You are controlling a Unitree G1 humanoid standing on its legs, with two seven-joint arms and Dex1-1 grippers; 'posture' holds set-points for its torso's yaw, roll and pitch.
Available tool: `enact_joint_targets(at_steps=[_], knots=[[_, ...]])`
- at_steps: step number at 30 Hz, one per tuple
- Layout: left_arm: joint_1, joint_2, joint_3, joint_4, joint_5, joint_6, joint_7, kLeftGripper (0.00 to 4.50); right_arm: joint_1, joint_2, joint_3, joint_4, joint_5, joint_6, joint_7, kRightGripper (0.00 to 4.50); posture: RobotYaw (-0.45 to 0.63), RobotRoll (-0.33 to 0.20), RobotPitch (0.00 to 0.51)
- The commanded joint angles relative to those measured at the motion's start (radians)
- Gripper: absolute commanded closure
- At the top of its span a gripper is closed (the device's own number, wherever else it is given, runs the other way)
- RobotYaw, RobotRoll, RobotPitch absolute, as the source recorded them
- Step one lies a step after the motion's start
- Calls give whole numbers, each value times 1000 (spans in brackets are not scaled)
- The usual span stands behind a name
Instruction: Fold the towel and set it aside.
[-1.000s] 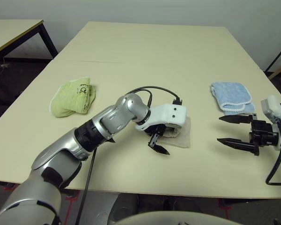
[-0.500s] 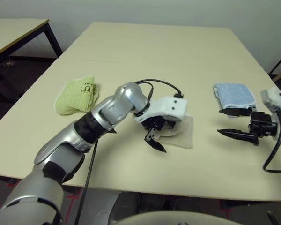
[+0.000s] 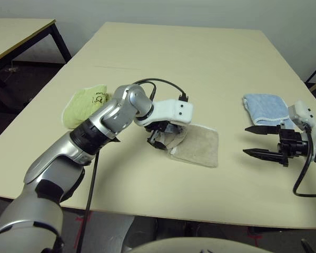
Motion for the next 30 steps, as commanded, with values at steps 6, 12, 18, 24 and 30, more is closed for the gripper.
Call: enact_joint_targets(at_steps=[6, 12, 18, 24, 30], knots=[[6, 73, 128, -53, -58, 124, -12, 22, -82, 34, 30, -32, -6, 48, -53, 0, 118, 0, 45], [187, 177, 310, -119, -181, 314, 49, 22, -187, 138, 108, -75, -40, 97, -161, 0, 116, 0, 48], [375, 203, 515, -110, -268, 380, 192, 22, -211, 172, 136, -90, -44, 113, -173, 0, 139, 0, 48], [558, 1, 898, -219, -346, 698, 584, 22, -151, 123, 65, -68, -25, 64, -129, 0, 146, 0, 58], [581, -341, 1169, -449, -465, 1239, 793, 22, -113, 54, 28, -45, -29, 31, -66, 0, 174, 0, 67]])
